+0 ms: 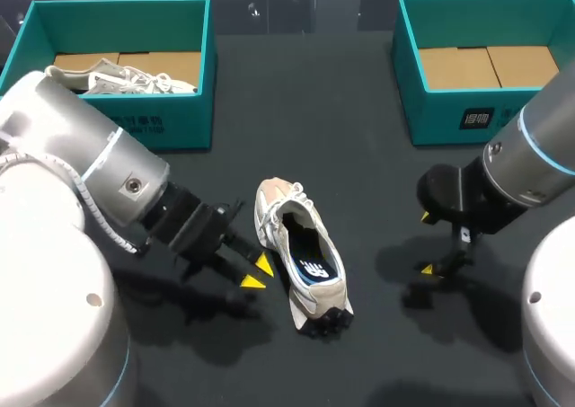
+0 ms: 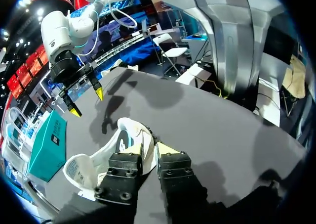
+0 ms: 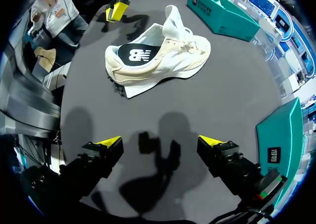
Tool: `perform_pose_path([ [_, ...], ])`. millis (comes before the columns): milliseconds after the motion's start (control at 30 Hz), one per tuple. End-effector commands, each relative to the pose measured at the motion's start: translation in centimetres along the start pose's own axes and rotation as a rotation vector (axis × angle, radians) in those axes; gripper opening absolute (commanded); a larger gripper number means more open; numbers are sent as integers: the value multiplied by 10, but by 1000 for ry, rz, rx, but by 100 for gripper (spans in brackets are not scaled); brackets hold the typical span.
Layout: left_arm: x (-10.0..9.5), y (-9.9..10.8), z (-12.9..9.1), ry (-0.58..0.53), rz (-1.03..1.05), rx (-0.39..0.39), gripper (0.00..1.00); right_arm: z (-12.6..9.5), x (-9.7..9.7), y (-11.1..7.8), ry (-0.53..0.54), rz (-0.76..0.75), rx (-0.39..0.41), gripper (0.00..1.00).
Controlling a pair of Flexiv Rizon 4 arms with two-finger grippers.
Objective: Take the shoe out of the shoebox, open the shoe tongue, remove and reinsert the insole, then place the shoe into the shoebox
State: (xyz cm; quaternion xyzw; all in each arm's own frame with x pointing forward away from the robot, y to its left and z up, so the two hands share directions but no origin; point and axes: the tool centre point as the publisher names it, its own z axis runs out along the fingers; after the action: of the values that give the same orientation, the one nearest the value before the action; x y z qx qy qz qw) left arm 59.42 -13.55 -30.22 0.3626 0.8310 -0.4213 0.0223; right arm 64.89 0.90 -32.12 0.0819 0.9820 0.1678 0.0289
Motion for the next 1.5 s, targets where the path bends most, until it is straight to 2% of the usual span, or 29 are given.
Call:
perform_pose_path([
  [33,0,-1,-31,82,-1,0,0,-5,4,-2,-4,-1,-1,100],
  [367,-1,-1,-33,99,8,-4,0,-6,2,-4,-1,1,-3,100],
  [533,-5,2,-43,185,49,-36,0,-15,-7,-30,30,18,-70,100],
  [700,-15,1,-45,273,94,-66,0,-26,-12,-54,35,38,-85,100],
  [833,-25,-4,-41,373,161,-102,0,-33,-17,-66,27,31,-88,100],
  [933,-33,-6,-35,472,258,-144,0,-36,-19,-70,21,20,-93,100],
  [1100,-40,-14,-36,512,344,-193,0,-37,-20,-72,17,26,-100,100],
  [1233,-48,-17,-28,575,374,-227,0,-37,-20,-72,17,26,-100,100],
  [1333,-57,-11,-18,698,402,-263,0,-37,-20,-72,17,26,-100,100],
  [1500,-57,-11,-18,698,402,-263,0,-37,-20,-72,17,26,-100,100],
])
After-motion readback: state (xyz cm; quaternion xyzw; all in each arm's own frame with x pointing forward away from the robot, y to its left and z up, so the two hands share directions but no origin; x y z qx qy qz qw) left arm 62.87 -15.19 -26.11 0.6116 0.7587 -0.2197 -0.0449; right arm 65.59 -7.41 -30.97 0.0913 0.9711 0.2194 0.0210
